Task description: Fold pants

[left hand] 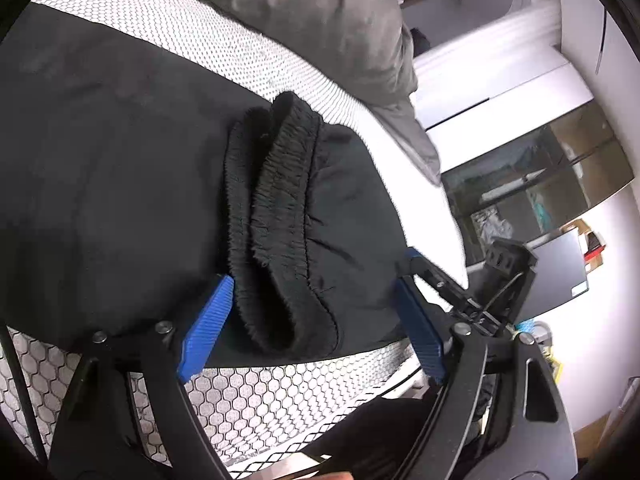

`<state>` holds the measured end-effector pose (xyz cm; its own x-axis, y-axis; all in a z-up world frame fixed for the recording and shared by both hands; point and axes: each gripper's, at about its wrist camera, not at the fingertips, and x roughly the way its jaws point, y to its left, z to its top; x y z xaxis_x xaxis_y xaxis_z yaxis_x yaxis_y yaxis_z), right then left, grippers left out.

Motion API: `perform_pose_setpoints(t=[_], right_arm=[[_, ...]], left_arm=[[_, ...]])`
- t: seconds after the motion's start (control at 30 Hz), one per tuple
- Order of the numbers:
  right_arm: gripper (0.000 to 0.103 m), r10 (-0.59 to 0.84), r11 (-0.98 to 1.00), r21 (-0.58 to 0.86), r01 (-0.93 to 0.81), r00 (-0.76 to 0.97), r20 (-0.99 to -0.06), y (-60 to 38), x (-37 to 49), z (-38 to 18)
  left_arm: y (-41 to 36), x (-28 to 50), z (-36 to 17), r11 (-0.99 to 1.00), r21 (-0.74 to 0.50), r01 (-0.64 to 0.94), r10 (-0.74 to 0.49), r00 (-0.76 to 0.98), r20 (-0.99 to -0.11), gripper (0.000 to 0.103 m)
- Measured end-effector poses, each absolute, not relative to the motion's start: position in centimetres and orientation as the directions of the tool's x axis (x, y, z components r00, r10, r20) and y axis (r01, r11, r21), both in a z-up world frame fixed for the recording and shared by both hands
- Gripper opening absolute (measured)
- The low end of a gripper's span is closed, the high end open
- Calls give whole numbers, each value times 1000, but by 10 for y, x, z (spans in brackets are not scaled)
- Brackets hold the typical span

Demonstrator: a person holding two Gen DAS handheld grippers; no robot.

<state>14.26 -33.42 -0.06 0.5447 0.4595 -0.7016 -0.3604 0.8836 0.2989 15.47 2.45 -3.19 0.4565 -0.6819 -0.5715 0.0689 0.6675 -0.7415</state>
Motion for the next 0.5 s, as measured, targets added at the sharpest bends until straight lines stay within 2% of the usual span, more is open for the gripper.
perform_pose_setpoints(t=[0.17, 0.33, 0.37, 0.43, 0.5], right_arm=[[80, 457, 884, 298, -359, 541, -706, -333, 145, -1], [80, 451, 888, 301, -347, 539, -711, -334, 148, -4], [80, 450, 889, 301, -345, 539, -712, -334, 148, -4], [80, 447, 891, 299, -343, 540, -713, -333, 148, -4], [80, 446, 892, 299, -340, 542, -712, -332, 149, -4]], left_arm=[[11, 176, -47, 704, -710, 9, -655, 394, -645, 79], [3, 189, -44, 714, -700, 2, -637, 414, -650, 79], [2, 193, -44, 717, -697, 1, -633, 419, -650, 75], [-3, 202, -41, 738, -675, 5, -608, 439, -661, 53], [-8, 206, -38, 771, -637, 12, -568, 464, -680, 26]])
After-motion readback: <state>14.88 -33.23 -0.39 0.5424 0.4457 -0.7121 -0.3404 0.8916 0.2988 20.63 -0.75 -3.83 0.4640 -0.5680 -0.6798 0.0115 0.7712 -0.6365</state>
